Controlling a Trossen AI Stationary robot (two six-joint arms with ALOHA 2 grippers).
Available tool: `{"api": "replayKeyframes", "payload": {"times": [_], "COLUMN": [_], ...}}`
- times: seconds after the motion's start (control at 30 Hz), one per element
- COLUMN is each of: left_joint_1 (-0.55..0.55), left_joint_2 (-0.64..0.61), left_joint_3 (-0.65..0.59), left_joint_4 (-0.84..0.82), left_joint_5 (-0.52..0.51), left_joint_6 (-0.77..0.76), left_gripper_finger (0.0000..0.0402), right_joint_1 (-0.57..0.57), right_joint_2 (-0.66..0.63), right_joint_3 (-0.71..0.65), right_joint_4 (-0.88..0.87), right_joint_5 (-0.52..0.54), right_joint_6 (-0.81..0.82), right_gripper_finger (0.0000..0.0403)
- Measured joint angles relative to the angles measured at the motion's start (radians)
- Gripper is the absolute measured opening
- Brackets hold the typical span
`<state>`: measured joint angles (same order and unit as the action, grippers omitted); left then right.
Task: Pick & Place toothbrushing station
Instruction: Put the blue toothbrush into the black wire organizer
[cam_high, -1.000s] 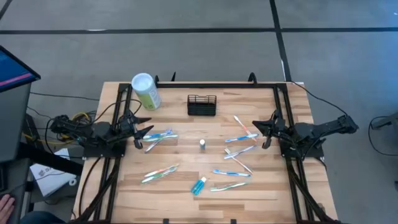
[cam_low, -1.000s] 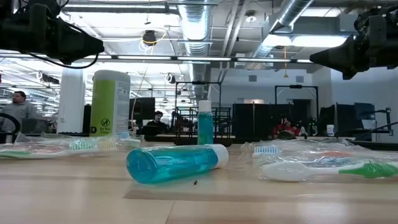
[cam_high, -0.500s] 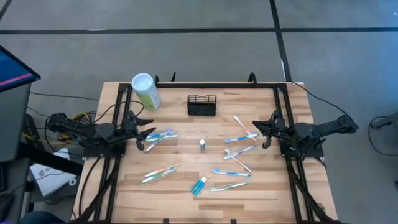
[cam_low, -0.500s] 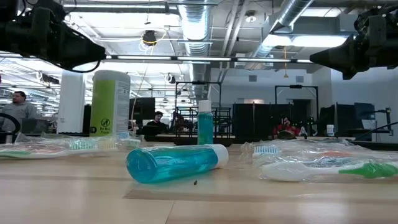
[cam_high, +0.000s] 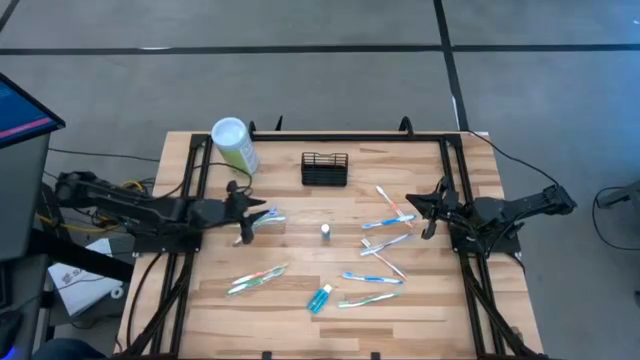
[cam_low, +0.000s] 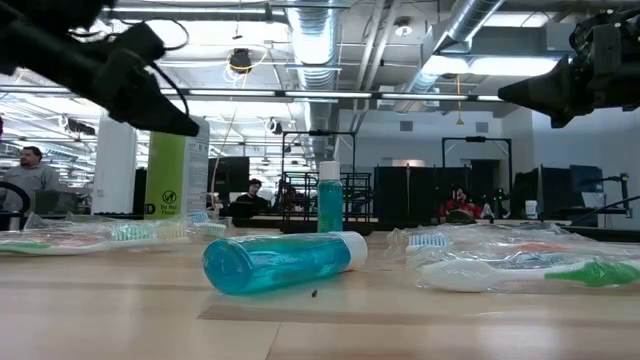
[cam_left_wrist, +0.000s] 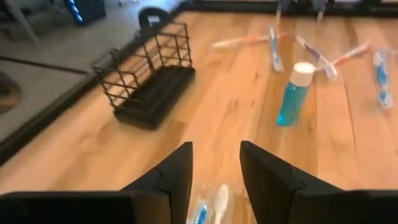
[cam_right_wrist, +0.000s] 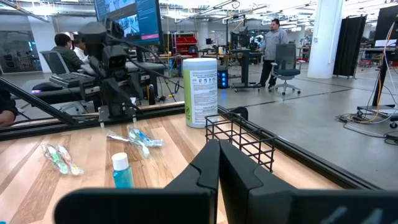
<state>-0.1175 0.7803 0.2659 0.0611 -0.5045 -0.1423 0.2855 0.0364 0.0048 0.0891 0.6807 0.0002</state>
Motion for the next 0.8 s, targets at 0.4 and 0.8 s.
{"api": "replayKeyframes", "payload": {"times": [0.4, 0.8], "left_joint_1": [0.204, 0.267], "left_joint_2": [0.143, 0.145], "left_joint_3": [0.127, 0.128], "left_joint_4": [-0.277, -0.373], "left_joint_5": [0.296, 0.343], "left_joint_6": [-0.083, -0.075], "left_gripper_finger": [0.0128, 0.0185], "right_joint_1": [0.0, 0.0], "right_joint_2": [0.0, 0.0], "right_joint_3": [0.0, 0.0], "right_joint_4": [-0.001, 0.0], "right_joint_5": [0.0, 0.0], "right_joint_6": [0.0, 0.0], "right_gripper_finger": [0.0001, 0.0001]}}
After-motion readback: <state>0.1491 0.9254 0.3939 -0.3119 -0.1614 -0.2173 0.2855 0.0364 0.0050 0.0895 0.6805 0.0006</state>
